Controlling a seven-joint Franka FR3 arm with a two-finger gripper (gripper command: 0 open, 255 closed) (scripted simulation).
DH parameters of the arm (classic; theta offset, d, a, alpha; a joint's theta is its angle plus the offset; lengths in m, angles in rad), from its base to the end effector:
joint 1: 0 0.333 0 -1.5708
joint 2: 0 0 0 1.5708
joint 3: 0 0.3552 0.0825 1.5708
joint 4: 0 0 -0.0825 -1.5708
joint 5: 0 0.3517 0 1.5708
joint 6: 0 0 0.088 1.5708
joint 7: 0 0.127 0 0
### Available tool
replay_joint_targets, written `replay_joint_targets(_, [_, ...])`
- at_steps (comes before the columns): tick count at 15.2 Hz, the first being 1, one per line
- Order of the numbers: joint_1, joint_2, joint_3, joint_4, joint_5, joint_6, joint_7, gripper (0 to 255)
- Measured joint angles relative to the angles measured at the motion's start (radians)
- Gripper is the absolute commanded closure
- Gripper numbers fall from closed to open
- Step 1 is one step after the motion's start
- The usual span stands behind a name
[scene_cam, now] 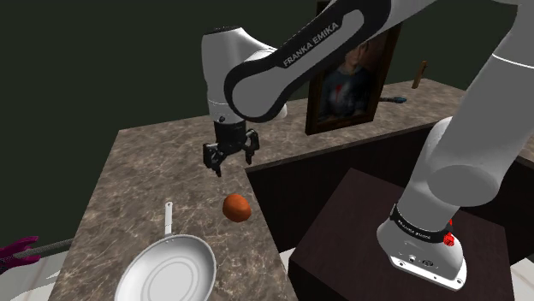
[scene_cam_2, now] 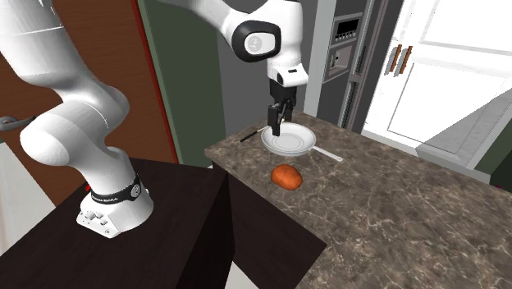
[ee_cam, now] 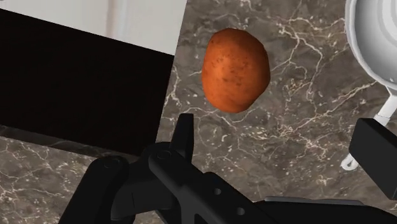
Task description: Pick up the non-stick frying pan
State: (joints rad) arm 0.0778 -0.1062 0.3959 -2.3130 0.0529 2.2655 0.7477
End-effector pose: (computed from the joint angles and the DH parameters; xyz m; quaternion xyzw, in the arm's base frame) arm 0.4181 0.2200 0.4268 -0.9879 0.1532 -0.0208 0.0149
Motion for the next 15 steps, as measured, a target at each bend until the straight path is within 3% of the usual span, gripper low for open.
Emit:
replay_joint_targets(7, [0.039, 0.287, 0.028, 0.186, -0.152, 0.082, 0.239, 0])
replay_joint_targets(15, [0.167, 0.616, -0.028, 0.494, -0.292, 0.085, 0.455, 0])
